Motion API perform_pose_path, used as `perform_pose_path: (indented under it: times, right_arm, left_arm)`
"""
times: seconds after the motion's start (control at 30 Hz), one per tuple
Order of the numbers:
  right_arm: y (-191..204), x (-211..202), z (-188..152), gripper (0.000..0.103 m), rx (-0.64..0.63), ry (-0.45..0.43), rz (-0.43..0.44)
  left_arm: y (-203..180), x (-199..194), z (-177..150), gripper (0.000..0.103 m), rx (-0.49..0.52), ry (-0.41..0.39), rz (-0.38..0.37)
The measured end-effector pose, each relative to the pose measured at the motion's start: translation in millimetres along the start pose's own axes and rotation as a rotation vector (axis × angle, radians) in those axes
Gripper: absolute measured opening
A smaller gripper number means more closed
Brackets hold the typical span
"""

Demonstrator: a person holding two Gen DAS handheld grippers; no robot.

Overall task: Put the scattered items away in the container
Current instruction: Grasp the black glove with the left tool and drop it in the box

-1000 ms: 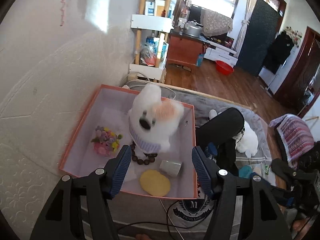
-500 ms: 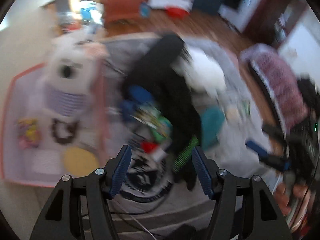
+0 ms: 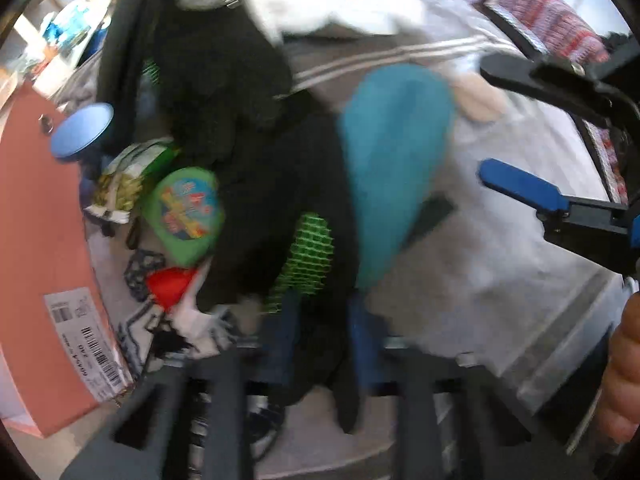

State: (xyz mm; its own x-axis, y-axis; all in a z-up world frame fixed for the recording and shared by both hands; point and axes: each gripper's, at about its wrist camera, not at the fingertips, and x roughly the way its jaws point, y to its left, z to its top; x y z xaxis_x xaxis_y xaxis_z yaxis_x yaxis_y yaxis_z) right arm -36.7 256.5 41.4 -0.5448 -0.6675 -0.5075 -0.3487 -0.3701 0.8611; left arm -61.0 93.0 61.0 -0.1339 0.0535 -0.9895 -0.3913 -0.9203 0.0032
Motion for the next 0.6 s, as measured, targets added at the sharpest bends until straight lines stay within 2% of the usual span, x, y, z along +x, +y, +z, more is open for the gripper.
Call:
perform_pose_path:
  times: [0.07,0.13,0.2,0.27,0.33,0.47,0.5,0.53,0.57,0.6]
  right_arm:
    - [-3,6,6,0.067,0.013,-0.001,-0.002]
    - [14,10,13,0.067,-0.027,-0.009,0.054]
    - [52,21,21,0.067,-0.153,-0.010,0.073]
    - [83,39,27,0.067,-0.279,-0.009,0.016]
    - [109,70,29,0.067,-0.405,0.009,-0.111]
    - [117,136,26,0.067,-0.488,0.091,-0.303]
    - [115,153,25,0.063,-0.502,0.111,-0.342]
    - [114,162,24,0.039,-0.521,0.112,-0.372]
    - [112,167,22,0.034,-0.530,0.114,-0.392]
    - [109,165,22,0.024,-0.511,0.109,-0.379]
  left_arm:
    - [17,-7,1,0.009,-0.055,-0.012,-0.054]
    - [35,-22,-1,0.009,-0.097,-0.031,-0.099]
    - [55,-39,-3,0.009,-0.139,-0.035,-0.147]
    - [77,-62,-6,0.009,-0.174,-0.050,-0.189]
    - [97,-87,-11,0.009,-0.196,-0.077,-0.220]
    - [139,-132,-23,0.009,-0.269,-0.138,-0.271]
    - [150,-143,-26,0.009,-0.288,-0.154,-0.278]
    - [164,-156,-31,0.009,-0.307,-0.179,-0.273]
    - [176,-164,-33,0.009,-0.317,-0.194,-0.264]
    - [188,-173,-36,0.009,-0.338,-0.213,-0.257]
